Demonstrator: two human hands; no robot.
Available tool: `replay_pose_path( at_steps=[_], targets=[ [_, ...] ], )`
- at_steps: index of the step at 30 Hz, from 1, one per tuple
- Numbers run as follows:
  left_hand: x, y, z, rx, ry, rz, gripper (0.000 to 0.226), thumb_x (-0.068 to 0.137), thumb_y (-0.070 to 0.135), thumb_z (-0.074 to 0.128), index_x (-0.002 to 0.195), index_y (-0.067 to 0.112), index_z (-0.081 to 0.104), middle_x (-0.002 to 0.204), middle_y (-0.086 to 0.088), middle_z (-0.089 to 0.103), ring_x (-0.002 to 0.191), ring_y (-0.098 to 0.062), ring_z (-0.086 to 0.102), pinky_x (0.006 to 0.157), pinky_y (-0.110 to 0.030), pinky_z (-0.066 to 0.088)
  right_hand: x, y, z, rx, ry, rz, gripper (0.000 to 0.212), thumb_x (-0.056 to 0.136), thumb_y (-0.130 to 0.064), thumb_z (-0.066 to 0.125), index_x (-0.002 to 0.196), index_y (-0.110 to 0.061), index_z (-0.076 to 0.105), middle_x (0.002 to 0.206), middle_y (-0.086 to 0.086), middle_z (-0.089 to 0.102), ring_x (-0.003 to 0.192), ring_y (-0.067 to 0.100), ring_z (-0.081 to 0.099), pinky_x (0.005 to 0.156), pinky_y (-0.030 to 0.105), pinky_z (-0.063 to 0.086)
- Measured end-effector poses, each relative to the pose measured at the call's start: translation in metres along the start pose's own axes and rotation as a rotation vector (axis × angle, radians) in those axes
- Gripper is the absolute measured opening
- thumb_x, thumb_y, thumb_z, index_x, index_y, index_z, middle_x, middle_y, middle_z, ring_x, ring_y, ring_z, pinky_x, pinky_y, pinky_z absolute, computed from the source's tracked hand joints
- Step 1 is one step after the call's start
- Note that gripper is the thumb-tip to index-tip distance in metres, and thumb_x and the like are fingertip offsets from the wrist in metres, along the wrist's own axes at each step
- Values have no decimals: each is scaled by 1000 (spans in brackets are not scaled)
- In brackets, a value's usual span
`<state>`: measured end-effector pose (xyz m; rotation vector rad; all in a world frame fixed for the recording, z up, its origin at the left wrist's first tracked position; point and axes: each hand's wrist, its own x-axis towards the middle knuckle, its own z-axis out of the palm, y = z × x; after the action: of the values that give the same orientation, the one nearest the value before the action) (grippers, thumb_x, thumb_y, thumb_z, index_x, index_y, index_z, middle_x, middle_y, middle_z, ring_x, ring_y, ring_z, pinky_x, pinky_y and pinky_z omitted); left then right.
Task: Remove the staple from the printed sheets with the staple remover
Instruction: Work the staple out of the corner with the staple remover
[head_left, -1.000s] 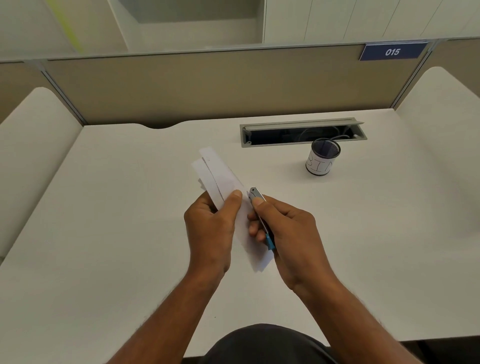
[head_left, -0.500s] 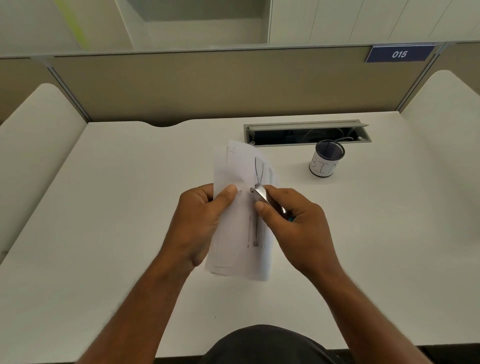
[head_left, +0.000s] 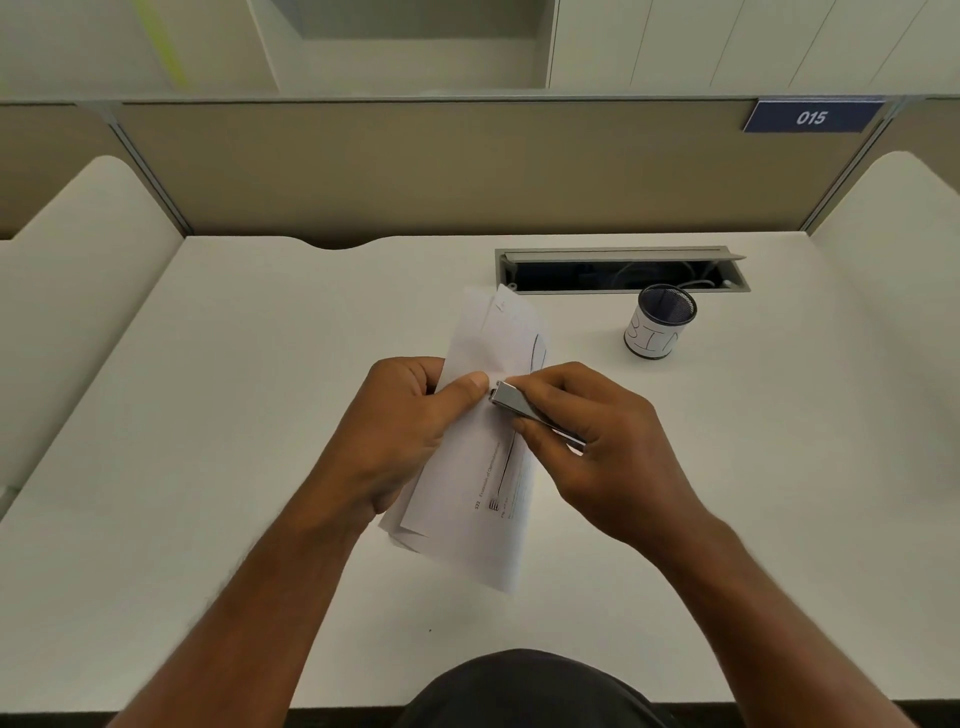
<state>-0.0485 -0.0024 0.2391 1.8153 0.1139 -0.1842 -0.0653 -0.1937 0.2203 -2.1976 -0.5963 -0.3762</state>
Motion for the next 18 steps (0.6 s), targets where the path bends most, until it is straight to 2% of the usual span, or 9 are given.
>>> replay_pose_path(
  at_steps=[3, 6, 8, 11, 13, 15, 18],
  targets=[
    [0, 0, 1, 31, 27, 17, 25, 94, 31, 67, 82, 11, 76, 78, -4, 77, 67, -20, 71, 64, -36, 59, 1, -1, 0, -15, 6, -10, 30, 93, -14, 66, 122, -17, 70, 109, -3, 67, 96, 14, 65, 79, 30, 54],
    [-1, 1, 3, 36, 48, 24, 25, 94, 32, 67, 81, 11, 76, 80, -8, 77, 71, -29, 72, 70, -45, 61, 1, -2, 1, -5, 36, 1, 30, 93, -14, 67, 123, -16, 70, 109, -3, 68, 97, 13, 65, 79, 28, 54],
    [-3, 3, 5, 39, 66, 25, 26, 94, 31, 67, 83, 10, 76, 82, -9, 77, 76, -34, 73, 72, -46, 61, -1, -3, 3, 16, 57, 20, 29, 93, -14, 67, 122, -14, 70, 109, -2, 68, 97, 13, 65, 79, 28, 55],
    [-3, 4, 9, 54, 103, 55, 28, 94, 31, 65, 84, 8, 75, 82, -11, 76, 74, -31, 73, 70, -48, 61, -3, -4, 4, 25, 97, 42, 28, 93, -14, 68, 121, -14, 71, 106, -3, 69, 95, 10, 65, 79, 26, 55],
    [-4, 3, 12, 77, 143, 82, 29, 96, 32, 64, 84, 8, 75, 81, -9, 76, 72, -28, 71, 68, -44, 61, -4, -7, 5, 26, 135, 57, 28, 92, -13, 69, 119, -15, 71, 103, -4, 69, 93, 6, 63, 78, 20, 53],
    [-5, 2, 15, 100, 181, 104, 30, 97, 34, 61, 84, 11, 74, 82, -4, 75, 73, -26, 71, 67, -39, 60, -5, -10, 6, 12, 144, 74, 28, 92, -16, 69, 120, -17, 71, 101, -5, 68, 90, 4, 61, 77, 13, 50],
    [-8, 1, 21, 83, 222, 130, 31, 97, 35, 61, 81, 12, 73, 79, -4, 74, 72, -25, 69, 66, -40, 60, -6, -13, 11, -22, 149, 96, 26, 94, -21, 65, 119, -18, 71, 97, -6, 67, 87, 4, 59, 75, 10, 48]
  ],
)
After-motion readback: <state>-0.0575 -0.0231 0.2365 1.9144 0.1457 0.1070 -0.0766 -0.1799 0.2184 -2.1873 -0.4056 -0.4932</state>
